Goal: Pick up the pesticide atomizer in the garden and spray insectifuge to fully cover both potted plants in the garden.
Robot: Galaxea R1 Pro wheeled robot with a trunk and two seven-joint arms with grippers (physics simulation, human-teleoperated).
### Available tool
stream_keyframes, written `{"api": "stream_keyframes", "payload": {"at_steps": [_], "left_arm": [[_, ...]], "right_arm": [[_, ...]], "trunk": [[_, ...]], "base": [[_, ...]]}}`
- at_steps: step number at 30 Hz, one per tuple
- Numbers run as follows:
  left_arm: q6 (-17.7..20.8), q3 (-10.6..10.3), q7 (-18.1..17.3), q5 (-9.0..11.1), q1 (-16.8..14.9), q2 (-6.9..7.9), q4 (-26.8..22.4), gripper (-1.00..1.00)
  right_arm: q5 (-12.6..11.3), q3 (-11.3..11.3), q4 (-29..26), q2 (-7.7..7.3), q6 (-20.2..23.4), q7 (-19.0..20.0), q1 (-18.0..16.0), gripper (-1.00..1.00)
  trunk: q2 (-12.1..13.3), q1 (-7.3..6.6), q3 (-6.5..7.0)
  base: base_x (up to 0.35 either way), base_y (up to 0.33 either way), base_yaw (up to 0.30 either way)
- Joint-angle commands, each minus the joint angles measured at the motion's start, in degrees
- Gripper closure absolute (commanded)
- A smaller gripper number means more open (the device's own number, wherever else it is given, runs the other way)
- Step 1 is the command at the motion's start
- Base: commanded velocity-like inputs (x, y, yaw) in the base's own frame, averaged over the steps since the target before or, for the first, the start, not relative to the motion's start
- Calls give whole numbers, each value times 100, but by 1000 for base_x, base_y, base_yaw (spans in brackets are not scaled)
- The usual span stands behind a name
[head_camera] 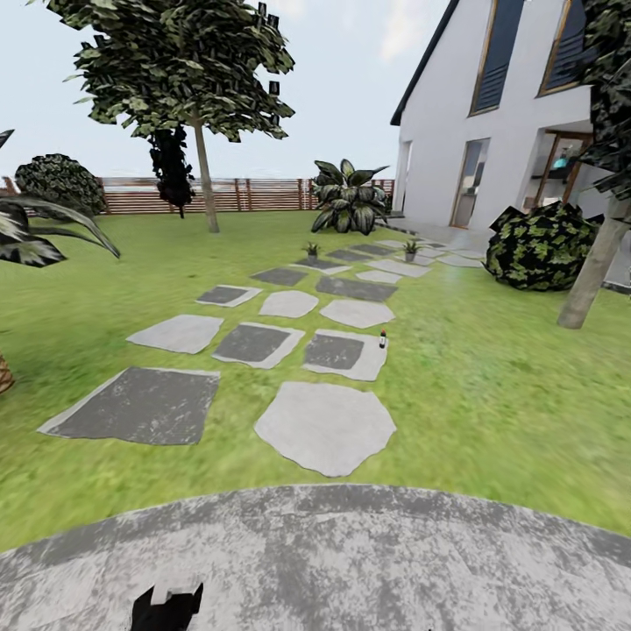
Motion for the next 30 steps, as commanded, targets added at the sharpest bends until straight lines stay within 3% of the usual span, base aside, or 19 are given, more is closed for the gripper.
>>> {"api": "stream_keyframes", "payload": {"at_steps": [1,22,30], "left_arm": [[-19,10,-1,3,-3,-1,7,-100],[-19,5,-1,-8,-3,-1,12,-100],[-19,5,-1,-8,-3,-1,12,-100]], "right_arm": [[2,0,8,0,-18,-2,-3,-100],[-7,15,18,21,-9,-2,-3,-100],[9,29,25,27,-14,-2,-3,-100]], "trunk": [[-2,3,-5],[-2,3,-5],[-2,3,-5]], "base": [[338,0,-142],[339,0,-272],[339,0,-53]]}}
